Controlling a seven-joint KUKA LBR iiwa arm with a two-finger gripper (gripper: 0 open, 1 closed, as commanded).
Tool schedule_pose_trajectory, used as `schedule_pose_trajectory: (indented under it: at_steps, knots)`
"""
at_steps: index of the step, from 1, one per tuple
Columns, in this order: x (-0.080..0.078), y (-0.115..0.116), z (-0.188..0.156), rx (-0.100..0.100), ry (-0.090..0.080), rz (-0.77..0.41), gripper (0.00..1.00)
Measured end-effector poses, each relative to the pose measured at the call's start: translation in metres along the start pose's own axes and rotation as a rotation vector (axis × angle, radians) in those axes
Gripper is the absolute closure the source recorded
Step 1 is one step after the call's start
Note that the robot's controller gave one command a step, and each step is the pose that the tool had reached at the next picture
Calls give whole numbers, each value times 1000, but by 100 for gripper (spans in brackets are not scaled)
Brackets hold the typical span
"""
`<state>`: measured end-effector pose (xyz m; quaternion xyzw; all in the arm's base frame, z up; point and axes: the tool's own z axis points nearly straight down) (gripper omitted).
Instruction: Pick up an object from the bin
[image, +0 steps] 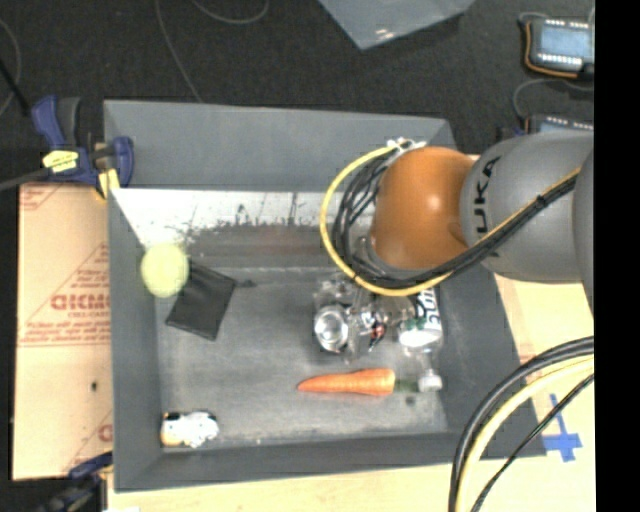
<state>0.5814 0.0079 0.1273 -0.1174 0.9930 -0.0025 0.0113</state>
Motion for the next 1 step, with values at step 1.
schedule_pose_trajectory:
  at_steps: [1]
  knots:
    - [-9,14,-192,2,-17,119,100]
